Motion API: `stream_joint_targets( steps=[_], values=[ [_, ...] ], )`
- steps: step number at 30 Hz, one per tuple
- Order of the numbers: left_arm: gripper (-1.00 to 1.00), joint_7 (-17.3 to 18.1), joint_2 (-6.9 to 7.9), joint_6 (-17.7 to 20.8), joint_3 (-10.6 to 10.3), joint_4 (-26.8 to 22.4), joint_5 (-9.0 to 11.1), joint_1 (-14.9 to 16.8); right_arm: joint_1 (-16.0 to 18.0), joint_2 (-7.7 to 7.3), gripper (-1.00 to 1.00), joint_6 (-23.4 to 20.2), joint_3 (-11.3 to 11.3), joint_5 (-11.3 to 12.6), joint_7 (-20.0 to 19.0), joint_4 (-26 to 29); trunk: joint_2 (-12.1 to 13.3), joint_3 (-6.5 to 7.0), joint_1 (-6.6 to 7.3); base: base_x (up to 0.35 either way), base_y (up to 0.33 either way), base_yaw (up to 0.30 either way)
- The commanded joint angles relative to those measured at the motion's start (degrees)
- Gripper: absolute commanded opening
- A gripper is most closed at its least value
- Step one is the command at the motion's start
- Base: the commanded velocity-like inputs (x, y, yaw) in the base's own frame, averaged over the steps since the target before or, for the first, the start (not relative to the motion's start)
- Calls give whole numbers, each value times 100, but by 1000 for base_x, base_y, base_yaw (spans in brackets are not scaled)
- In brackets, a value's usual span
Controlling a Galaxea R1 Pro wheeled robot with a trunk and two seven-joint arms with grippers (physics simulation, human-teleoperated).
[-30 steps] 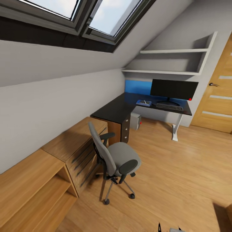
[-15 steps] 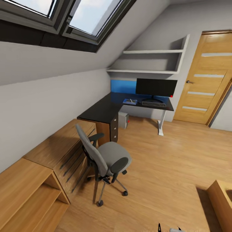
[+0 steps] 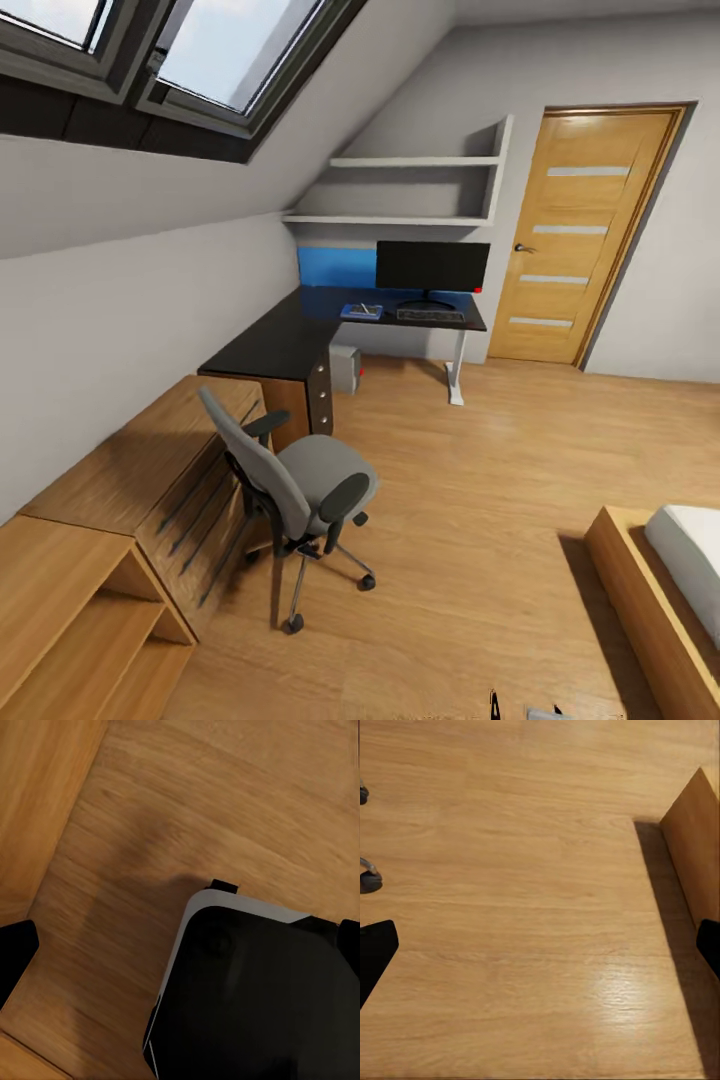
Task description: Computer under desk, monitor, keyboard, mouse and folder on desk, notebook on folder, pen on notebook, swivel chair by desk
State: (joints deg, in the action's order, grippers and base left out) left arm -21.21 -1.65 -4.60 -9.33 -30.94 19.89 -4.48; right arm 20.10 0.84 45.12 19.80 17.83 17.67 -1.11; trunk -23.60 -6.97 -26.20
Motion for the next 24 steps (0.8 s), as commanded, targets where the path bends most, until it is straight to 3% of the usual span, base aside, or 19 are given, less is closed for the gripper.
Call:
stream_joint_targets(
  steps=[1, 13, 18, 24],
  values=[
    [100, -41, 6, -24, -42, -9, 62, -1, 8, 4, 100, 14, 50, 19, 35, -12, -12, -11, -2, -116, 92, -300],
    [100, -41, 6, -24, -42, -12, 64, -1, 8, 4, 100, 15, 58, 19, 35, -12, -12, -34, -2, -22, 29, -295],
    [100, -41, 6, -24, -42, -10, 65, -1, 6, 7, 100, 15, 64, 7, 35, -12, -12, -52, -2, -1, 247, -266],
    [100, -41, 6, -19, -42, -8, 68, -1, 6, 30, 100, 9, 67, -6, 35, -17, -12, -62, -2, -38, 320, -58]
  ],
)
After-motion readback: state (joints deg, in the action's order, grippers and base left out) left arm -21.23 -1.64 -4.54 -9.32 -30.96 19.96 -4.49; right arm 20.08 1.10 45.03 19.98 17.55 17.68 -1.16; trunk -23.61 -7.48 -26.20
